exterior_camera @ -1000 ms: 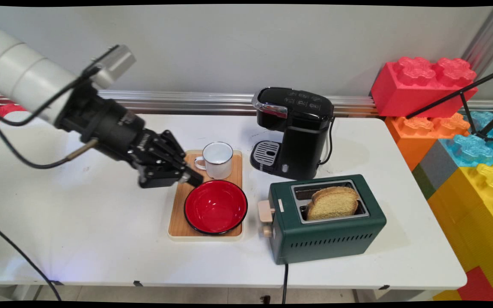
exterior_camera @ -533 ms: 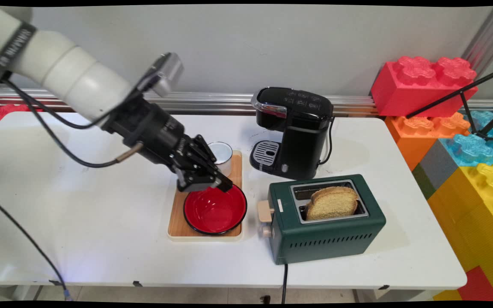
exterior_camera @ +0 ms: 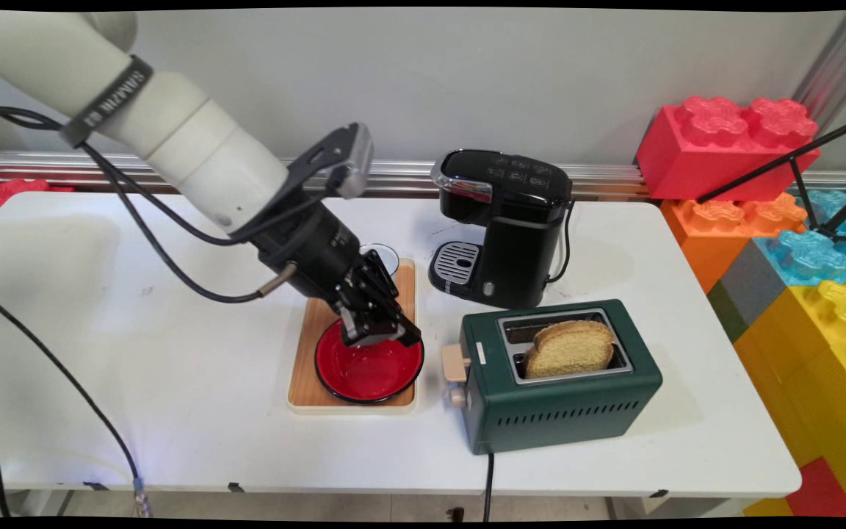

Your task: Press the toaster switch

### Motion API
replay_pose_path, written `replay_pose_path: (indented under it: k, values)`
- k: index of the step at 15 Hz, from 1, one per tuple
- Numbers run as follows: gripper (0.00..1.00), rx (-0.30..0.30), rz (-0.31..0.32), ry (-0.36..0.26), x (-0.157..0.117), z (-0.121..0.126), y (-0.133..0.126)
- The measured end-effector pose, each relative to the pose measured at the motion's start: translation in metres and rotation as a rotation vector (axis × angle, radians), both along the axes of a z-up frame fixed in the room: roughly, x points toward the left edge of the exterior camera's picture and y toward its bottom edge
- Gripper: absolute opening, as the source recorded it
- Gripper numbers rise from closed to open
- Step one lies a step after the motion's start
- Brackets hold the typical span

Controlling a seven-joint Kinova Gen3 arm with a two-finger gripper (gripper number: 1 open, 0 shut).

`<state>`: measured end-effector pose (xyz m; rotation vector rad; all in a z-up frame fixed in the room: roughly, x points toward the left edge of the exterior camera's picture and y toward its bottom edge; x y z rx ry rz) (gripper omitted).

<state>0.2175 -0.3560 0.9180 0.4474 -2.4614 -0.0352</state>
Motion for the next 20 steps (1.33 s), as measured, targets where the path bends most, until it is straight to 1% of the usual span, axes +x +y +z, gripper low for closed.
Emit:
replay_pose_path:
  k: [8,13,20]
  values:
    - [0.0,-0.001,-0.014,-0.054,-0.026,-0.01,-0.009]
    - [0.0,-0.006,-0.019,-0.07,-0.036,-0.017,-0.013]
    - [0.0,-0.019,-0.032,-0.087,-0.05,-0.032,-0.016]
